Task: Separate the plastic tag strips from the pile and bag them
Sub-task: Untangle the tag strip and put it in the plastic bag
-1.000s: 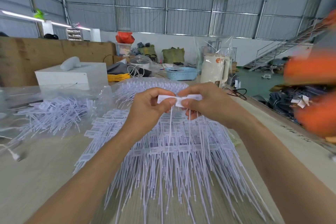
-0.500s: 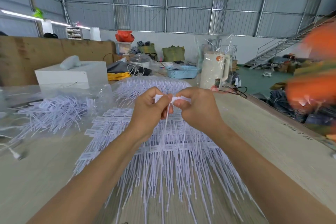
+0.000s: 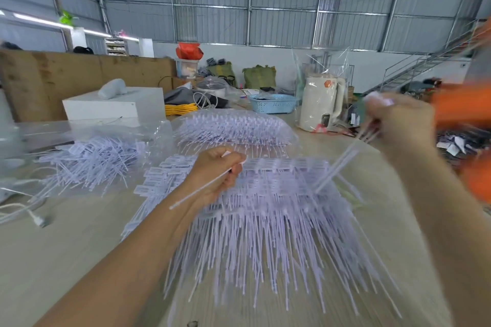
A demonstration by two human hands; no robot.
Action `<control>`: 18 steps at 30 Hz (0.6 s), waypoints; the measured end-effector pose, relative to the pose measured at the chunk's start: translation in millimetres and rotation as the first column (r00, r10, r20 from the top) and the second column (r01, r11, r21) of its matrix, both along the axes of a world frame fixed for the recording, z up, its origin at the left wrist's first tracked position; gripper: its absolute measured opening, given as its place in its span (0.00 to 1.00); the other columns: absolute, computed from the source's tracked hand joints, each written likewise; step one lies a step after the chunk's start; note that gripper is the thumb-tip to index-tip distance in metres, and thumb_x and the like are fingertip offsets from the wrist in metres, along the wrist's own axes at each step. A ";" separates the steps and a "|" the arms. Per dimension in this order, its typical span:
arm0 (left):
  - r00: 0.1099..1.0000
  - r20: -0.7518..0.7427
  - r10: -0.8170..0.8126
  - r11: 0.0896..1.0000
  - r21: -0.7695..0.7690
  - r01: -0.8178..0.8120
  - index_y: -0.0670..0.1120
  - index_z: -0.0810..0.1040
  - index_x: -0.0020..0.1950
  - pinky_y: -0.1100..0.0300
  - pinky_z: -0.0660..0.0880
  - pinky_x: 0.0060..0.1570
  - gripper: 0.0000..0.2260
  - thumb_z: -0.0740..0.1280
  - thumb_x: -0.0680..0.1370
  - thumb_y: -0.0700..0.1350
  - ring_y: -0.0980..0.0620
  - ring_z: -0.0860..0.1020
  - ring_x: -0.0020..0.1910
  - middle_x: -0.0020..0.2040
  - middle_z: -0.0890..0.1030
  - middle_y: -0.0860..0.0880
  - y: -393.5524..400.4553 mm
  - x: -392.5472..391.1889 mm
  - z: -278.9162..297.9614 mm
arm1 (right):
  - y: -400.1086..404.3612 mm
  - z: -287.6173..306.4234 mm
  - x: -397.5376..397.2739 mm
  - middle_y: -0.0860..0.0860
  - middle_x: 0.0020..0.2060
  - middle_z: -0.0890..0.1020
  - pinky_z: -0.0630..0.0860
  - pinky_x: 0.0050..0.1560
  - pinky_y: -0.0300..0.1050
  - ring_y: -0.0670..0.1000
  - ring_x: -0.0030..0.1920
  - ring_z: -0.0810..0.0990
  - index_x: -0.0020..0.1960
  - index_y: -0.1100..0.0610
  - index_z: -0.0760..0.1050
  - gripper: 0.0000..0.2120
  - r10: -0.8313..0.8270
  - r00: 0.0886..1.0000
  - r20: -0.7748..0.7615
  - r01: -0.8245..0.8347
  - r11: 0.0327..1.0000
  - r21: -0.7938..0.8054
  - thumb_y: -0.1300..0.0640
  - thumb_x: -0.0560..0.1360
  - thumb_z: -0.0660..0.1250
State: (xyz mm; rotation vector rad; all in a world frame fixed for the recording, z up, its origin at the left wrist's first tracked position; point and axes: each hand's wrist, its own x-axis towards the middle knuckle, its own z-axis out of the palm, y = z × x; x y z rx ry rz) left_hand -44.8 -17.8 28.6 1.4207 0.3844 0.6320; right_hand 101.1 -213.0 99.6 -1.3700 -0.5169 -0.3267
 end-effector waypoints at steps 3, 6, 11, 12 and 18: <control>0.998 0.052 0.033 0.980 0.193 -0.042 0.43 0.75 0.35 0.67 0.66 0.25 0.10 0.66 0.77 0.38 0.57 0.69 0.22 0.23 0.75 0.52 -0.1 3.8 -1.1 | -20.6 16.2 10.4 0.45 0.21 0.75 0.75 0.28 0.36 0.43 0.21 0.73 0.38 0.59 0.76 0.07 0.157 0.985 -0.071 -0.147 0.980 0.133 0.64 0.75 0.66; 0.992 0.114 -0.059 0.984 0.175 0.039 0.44 0.77 0.45 0.69 0.71 0.29 0.06 0.64 0.77 0.34 0.61 0.76 0.27 0.28 0.81 0.53 -14.1 8.8 -0.3 | -13.5 12.7 -4.0 0.46 0.23 0.77 0.77 0.29 0.38 0.46 0.24 0.75 0.37 0.58 0.77 0.09 0.316 0.947 -0.050 -0.310 0.945 0.107 0.62 0.75 0.65; 0.974 0.199 -0.108 0.988 0.127 0.084 0.46 0.80 0.50 0.68 0.73 0.36 0.10 0.65 0.76 0.32 0.59 0.77 0.33 0.35 0.82 0.52 -28.4 9.5 5.1 | 18.9 -16.8 -33.2 0.53 0.35 0.82 0.79 0.36 0.41 0.48 0.33 0.79 0.36 0.57 0.83 0.05 0.610 0.737 -0.290 -0.673 0.703 -0.233 0.58 0.67 0.69; 0.970 0.214 -0.113 0.990 0.105 0.092 0.46 0.80 0.50 0.66 0.73 0.37 0.10 0.65 0.75 0.32 0.57 0.76 0.34 0.36 0.81 0.50 -31.8 10.5 6.5 | 28.1 -23.9 -38.5 0.54 0.36 0.82 0.80 0.39 0.43 0.49 0.36 0.80 0.37 0.58 0.83 0.04 0.583 0.760 -0.289 -0.650 0.703 -0.289 0.58 0.67 0.70; 0.975 0.208 -0.083 0.994 0.091 0.066 0.39 0.76 0.52 0.62 0.79 0.39 0.08 0.65 0.75 0.30 0.50 0.80 0.39 0.41 0.80 0.43 -40.5 13.7 4.8 | 53.7 -38.8 -49.9 0.56 0.35 0.81 0.82 0.46 0.52 0.53 0.38 0.81 0.40 0.62 0.78 0.06 0.616 0.724 -0.310 -0.683 0.704 -0.196 0.63 0.75 0.66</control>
